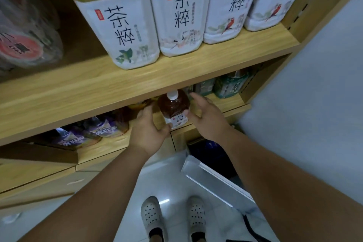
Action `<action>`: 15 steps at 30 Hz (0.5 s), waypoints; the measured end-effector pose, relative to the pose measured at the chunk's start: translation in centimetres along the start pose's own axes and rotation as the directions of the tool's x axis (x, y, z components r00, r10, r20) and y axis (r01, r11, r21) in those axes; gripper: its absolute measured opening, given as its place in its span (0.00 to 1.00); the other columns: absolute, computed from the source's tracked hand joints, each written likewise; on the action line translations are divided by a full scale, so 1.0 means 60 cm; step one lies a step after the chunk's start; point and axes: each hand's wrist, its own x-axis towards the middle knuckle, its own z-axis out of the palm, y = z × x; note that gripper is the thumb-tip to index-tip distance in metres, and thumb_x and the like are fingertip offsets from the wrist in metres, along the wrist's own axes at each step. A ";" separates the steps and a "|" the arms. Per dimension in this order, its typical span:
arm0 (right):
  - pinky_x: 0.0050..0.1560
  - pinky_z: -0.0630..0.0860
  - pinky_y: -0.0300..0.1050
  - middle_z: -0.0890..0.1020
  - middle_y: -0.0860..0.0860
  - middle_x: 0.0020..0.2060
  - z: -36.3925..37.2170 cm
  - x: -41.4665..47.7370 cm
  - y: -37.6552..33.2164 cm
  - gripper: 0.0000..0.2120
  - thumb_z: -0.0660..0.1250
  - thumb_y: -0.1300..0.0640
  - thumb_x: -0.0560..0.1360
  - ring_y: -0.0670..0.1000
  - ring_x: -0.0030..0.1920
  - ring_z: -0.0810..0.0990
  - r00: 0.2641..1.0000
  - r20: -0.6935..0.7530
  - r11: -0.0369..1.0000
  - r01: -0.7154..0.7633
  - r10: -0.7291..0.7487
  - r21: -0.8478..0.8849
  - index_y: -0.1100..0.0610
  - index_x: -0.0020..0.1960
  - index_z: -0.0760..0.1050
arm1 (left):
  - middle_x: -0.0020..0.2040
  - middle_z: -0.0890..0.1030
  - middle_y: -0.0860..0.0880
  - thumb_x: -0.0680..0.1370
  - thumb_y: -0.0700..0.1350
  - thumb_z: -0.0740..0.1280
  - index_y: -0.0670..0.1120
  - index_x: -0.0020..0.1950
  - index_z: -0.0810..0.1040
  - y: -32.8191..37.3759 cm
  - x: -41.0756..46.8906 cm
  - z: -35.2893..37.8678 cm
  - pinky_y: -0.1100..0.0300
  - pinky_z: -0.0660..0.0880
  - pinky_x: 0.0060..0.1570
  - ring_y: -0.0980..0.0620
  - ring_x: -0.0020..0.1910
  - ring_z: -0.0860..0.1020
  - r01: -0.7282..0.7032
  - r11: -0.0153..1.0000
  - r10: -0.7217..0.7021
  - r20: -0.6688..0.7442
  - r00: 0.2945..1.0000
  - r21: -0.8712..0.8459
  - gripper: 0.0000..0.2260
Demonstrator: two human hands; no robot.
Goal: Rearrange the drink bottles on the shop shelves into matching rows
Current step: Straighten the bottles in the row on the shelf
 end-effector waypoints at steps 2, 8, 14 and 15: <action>0.60 0.67 0.41 0.75 0.54 0.72 0.014 0.016 -0.005 0.26 0.65 0.49 0.83 0.55 0.71 0.73 0.999 0.035 1.000 0.005 -0.006 0.019 0.46 0.79 0.63 | 0.68 0.76 0.50 0.74 0.47 0.77 0.49 0.78 0.66 0.000 0.015 0.007 0.56 0.72 0.63 0.50 0.66 0.75 0.021 0.998 -0.020 0.018 1.000 -0.067 0.35; 0.58 0.78 0.48 0.84 0.50 0.60 0.035 0.032 -0.014 0.17 0.66 0.47 0.82 0.53 0.60 0.82 0.999 -0.043 0.984 -0.024 0.032 0.175 0.48 0.70 0.73 | 0.59 0.83 0.58 0.74 0.40 0.77 0.63 0.67 0.73 0.001 0.041 0.020 0.59 0.77 0.59 0.62 0.60 0.80 0.087 0.926 -0.072 0.054 0.996 -0.367 0.28; 0.59 0.80 0.53 0.85 0.48 0.57 0.039 0.022 -0.016 0.16 0.68 0.47 0.81 0.51 0.58 0.83 0.994 -0.095 0.981 -0.025 0.044 0.194 0.47 0.68 0.75 | 0.57 0.80 0.62 0.75 0.35 0.75 0.59 0.73 0.71 0.006 0.024 0.027 0.75 0.74 0.52 0.74 0.53 0.76 0.057 0.897 -0.052 0.023 0.998 -0.439 0.31; 0.59 0.80 0.53 0.86 0.48 0.58 0.040 0.018 -0.016 0.17 0.68 0.48 0.81 0.50 0.58 0.83 0.993 -0.104 0.980 -0.027 0.048 0.196 0.47 0.69 0.75 | 0.58 0.79 0.60 0.75 0.35 0.75 0.54 0.75 0.71 0.007 0.020 0.024 0.75 0.75 0.53 0.75 0.53 0.75 0.047 0.906 -0.041 0.022 0.999 -0.421 0.32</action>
